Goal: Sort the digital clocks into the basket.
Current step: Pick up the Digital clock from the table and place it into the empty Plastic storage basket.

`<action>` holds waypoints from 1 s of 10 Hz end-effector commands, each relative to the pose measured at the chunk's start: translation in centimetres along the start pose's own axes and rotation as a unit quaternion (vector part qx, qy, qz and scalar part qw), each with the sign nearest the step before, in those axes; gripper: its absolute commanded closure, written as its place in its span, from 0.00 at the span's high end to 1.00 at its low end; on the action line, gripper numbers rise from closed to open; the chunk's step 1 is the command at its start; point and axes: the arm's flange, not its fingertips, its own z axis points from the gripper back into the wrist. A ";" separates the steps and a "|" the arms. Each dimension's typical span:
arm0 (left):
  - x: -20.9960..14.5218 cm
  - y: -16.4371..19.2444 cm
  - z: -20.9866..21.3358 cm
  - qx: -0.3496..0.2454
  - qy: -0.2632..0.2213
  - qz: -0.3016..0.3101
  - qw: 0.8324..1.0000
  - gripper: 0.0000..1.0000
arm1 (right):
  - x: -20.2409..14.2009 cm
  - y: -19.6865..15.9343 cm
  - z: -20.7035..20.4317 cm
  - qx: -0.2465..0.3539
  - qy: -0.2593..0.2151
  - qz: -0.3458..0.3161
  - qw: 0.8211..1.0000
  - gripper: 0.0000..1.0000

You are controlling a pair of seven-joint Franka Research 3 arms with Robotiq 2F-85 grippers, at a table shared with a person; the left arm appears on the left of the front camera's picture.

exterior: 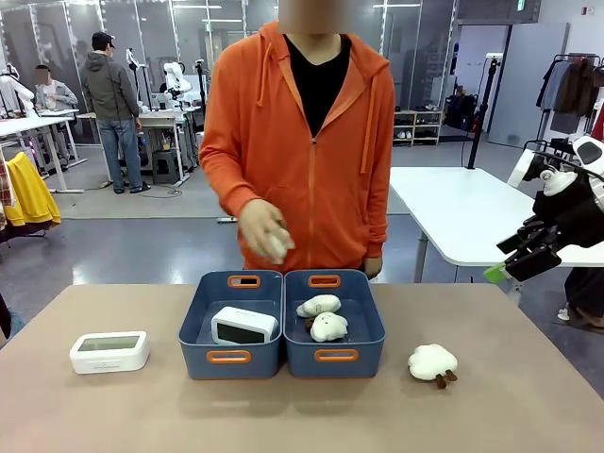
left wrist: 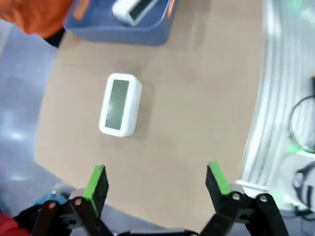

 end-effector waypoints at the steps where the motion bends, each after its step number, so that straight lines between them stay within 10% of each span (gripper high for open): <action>1: 1.1 2.9 -5.3 0.006 0.047 -0.024 0.999 1.00 | 0.4 0.0 -0.1 -0.003 0.005 -0.010 1.000 0.90; 10: 4.6 9.3 -21.1 -0.077 0.131 -0.052 0.987 1.00 | 0.4 0.0 -0.1 -0.003 0.005 -0.010 1.000 0.90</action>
